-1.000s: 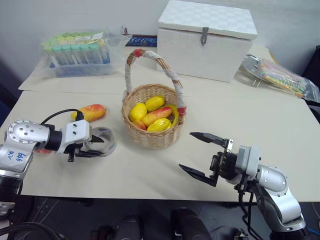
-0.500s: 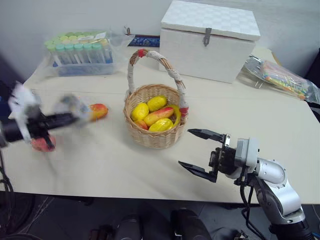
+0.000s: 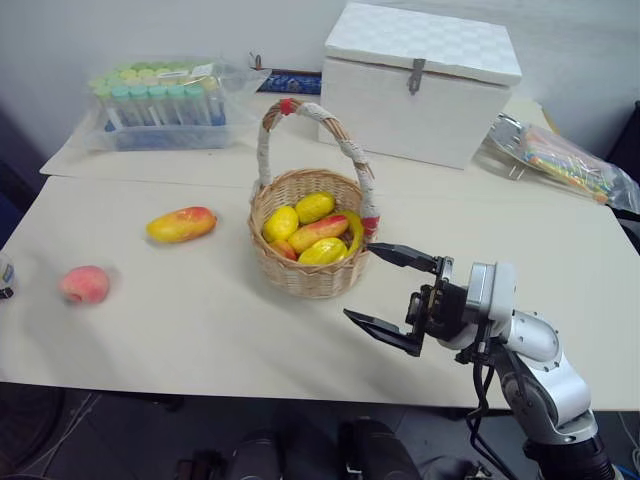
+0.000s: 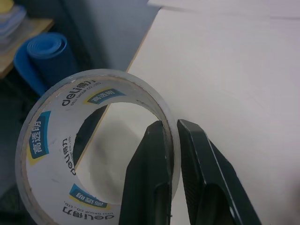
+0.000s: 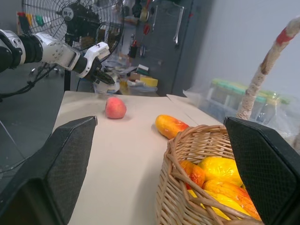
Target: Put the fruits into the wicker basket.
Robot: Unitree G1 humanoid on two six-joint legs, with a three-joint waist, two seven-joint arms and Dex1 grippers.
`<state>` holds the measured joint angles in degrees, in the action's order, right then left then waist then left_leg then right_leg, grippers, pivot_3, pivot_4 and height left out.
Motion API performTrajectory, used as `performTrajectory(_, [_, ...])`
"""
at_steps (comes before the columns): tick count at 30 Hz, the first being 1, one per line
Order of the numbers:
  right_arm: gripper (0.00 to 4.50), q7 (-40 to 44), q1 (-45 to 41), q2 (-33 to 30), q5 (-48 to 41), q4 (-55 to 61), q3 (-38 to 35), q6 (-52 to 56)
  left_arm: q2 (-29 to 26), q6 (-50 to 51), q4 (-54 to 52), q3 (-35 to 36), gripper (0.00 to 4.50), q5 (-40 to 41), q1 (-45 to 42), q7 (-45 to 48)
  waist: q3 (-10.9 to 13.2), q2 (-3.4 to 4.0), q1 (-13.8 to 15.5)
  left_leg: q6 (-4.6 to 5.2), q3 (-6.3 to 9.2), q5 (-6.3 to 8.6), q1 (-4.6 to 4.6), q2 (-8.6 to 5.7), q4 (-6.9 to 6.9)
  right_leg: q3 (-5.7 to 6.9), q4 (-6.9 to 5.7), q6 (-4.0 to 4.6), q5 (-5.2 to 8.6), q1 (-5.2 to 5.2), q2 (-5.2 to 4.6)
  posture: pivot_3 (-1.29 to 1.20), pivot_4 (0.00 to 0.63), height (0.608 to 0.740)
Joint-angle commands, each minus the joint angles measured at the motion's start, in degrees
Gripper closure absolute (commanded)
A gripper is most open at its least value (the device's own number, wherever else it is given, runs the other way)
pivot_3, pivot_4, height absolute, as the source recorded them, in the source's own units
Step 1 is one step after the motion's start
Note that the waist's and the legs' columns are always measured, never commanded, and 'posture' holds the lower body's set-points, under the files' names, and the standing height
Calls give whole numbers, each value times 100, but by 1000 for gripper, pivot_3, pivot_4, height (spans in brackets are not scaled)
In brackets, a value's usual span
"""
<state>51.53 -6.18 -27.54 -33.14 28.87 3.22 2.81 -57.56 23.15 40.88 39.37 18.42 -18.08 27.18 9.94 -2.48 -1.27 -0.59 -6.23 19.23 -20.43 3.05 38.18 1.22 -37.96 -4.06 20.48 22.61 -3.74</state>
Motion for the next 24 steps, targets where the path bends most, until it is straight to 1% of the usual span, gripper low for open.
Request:
performTrajectory(1, [0,-37,13,-33,-41,182,-115,-4,-83,-23,99,-28,4456,65,-253,-39,-8,-12,-5,0,2,0,0,-3,0,2,0,0,0,-2,-3,0,150,740])
performTrajectory(3, [0,-29,16,-33,-40,169,-113,-4,-79,40,169,-73,3737,119,-325,79,-9,-13,-22,0,6,0,1,-6,-1,5,-1,0,0,-3,-6,0,150,740])
performTrajectory(4, [0,-22,22,-35,-38,161,-113,-7,-87,54,190,-87,3505,127,-348,97,-8,-13,-27,0,6,0,1,-6,-2,6,-2,0,0,-3,-7,0,150,740])
performTrajectory(8, [0,43,54,-60,-29,106,-124,-31,-170,163,78,-80,2243,178,-306,198,-8,-12,-55,-3,2,0,1,-4,-6,15,-3,0,0,2,-6,0,150,740])
performTrajectory(11, [0,188,132,-98,-12,-37,-178,-152,-271,298,-180,79,1325,286,-12,432,-7,-12,-70,-3,-3,0,1,-2,-7,17,-4,0,0,5,-6,0,150,740])
performTrajectory(12, [0,244,164,-111,-16,-93,-204,-200,-310,70,-330,218,957,302,159,537,-7,-12,-72,-3,-3,0,1,-2,-7,17,-4,0,0,6,-6,0,150,740])
performTrajectory(15, [0,378,220,-129,-53,-186,-243,-261,-320,-505,-773,642,52,514,533,1034,-8,-13,-63,-3,-2,1,1,-1,-8,16,-3,0,0,5,-7,0,150,740])
performTrajectory(18, [0,492,291,-120,-77,-238,-240,-314,-300,-1030,-997,1059,52,831,800,1765,-7,-11,-47,-3,-1,2,1,-4,-7,19,1,0,0,4,-14,0,150,740])
performTrajectory(20, [0,595,345,-145,-77,-292,-255,-346,-262,-653,-1324,1206,52,1327,1016,2560,-5,-7,-37,-3,-1,2,5,-6,-7,20,2,1,1,-2,-18,0,150,740])
performTrajectory(22, [0,697,398,-166,-72,-348,-275,-395,-285,-295,-1589,1051,52,1438,1421,3112,-1,2,-41,0,1,2,7,-12,-8,22,1,1,1,-4,-24,0,150,740])
performTrajectory(24, [0,775,400,-167,-67,-431,-295,-448,-287,-333,-1748,742,52,1209,1756,3281,5,11,-45,3,1,2,10,-19,-12,21,0,2,1,-6,-31,0,150,740])
